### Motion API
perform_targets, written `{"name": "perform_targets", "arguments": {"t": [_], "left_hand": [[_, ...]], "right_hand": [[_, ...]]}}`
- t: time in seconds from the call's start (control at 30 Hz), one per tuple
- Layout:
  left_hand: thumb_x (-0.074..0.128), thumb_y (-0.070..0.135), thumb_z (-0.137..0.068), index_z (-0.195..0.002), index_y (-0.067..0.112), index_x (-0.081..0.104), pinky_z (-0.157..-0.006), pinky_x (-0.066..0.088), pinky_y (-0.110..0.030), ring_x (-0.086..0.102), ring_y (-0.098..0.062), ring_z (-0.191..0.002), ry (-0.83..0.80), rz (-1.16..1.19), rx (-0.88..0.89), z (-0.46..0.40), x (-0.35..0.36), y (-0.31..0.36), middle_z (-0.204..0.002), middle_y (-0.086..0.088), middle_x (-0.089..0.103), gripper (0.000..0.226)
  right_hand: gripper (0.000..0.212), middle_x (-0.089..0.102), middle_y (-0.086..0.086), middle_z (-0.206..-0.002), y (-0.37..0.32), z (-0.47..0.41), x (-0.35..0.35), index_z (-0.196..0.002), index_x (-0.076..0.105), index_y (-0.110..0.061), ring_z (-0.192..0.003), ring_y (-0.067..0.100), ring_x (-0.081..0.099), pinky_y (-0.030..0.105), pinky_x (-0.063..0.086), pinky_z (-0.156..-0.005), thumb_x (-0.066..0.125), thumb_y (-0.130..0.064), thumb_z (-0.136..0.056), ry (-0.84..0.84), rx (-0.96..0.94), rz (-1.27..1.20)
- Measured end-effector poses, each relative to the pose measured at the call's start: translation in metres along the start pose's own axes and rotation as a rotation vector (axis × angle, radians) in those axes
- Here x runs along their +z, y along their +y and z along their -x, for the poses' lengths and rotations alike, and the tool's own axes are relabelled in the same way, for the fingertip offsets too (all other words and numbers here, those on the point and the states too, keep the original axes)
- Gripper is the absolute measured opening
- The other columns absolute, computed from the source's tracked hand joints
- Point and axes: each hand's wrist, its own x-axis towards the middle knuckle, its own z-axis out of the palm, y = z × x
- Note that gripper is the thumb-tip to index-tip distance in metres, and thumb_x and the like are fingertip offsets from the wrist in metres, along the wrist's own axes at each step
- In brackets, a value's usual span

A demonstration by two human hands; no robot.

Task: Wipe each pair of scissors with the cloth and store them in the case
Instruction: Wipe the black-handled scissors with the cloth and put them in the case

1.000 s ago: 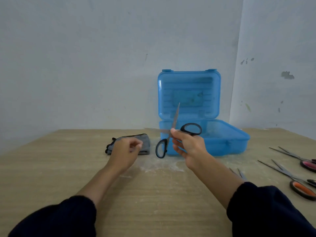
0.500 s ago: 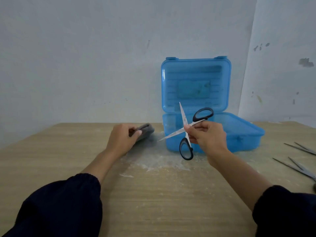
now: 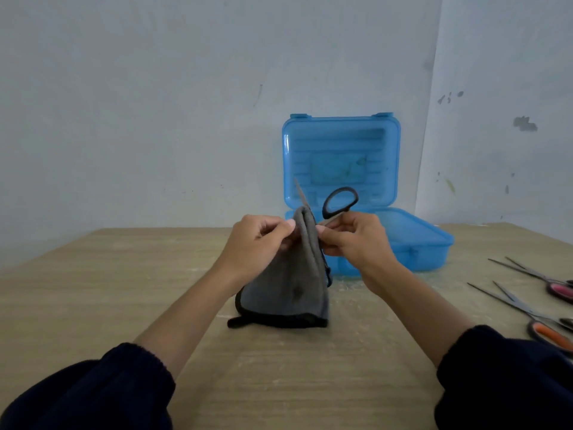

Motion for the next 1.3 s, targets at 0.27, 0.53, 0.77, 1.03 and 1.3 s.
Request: {"name": "perform_targets", "arguments": {"t": [0.27,0.53,0.77,1.03,1.3], "left_hand": [[0.075,0.026,-0.072,-0.089,0.017,0.066,-0.070,0.047,-0.008,0.064,-0.001,-0.077,0.147,-0.096,0.148,0.008,0.009,-0.001,-0.083,0.007,0.070,0.022],[0.062,0.020,-0.085,-0.091,0.012,0.067,-0.072,0.048,-0.012,0.063,-0.003,-0.078,0.034,-0.103,0.181,0.010,0.014,0.001,-0.082,0.003,0.069,0.011],[0.059,0.017,-0.087,-0.089,0.008,0.068,-0.075,0.047,-0.018,0.062,-0.009,-0.079,-0.099,-0.004,0.124,0.004,0.001,0.002,-0.087,-0.008,0.071,0.013],[0.071,0.019,-0.077,-0.083,0.011,0.069,-0.063,0.042,-0.006,0.060,0.000,-0.068,0.011,0.019,0.129,0.003,0.002,0.001,-0.075,0.004,0.068,0.010],[0.060,0.027,-0.084,-0.071,0.030,0.057,-0.062,0.040,-0.011,0.052,0.004,-0.059,-0.097,-0.148,0.215,0.002,-0.003,0.000,-0.064,0.013,0.058,0.014]], "right_hand": [[0.013,0.067,-0.005,-0.059,-0.006,0.001,0.000,-0.070,0.066,-0.010,-0.054,0.001,0.063,0.014,0.046,-0.054,0.071,-0.018,-0.079,-0.085,0.015,-0.023],[0.018,0.058,-0.005,-0.049,-0.008,0.006,0.005,-0.062,0.064,-0.007,-0.046,-0.002,0.052,0.009,0.042,-0.051,0.068,-0.005,-0.080,-0.062,-0.123,-0.113],[0.014,0.065,0.008,-0.063,-0.015,0.003,-0.004,-0.066,0.066,-0.006,-0.056,0.010,0.060,0.019,0.049,-0.060,0.069,-0.009,-0.079,-0.051,-0.132,-0.075],[0.016,0.062,0.008,-0.056,-0.009,0.001,0.001,-0.063,0.066,-0.004,-0.053,0.012,0.059,0.019,0.051,-0.055,0.069,-0.004,-0.078,-0.076,-0.145,-0.087],[0.013,0.065,0.006,-0.059,-0.014,0.004,0.002,-0.067,0.067,0.003,-0.055,0.010,0.062,0.016,0.051,-0.056,0.069,-0.003,-0.078,-0.067,-0.118,-0.172]]}}
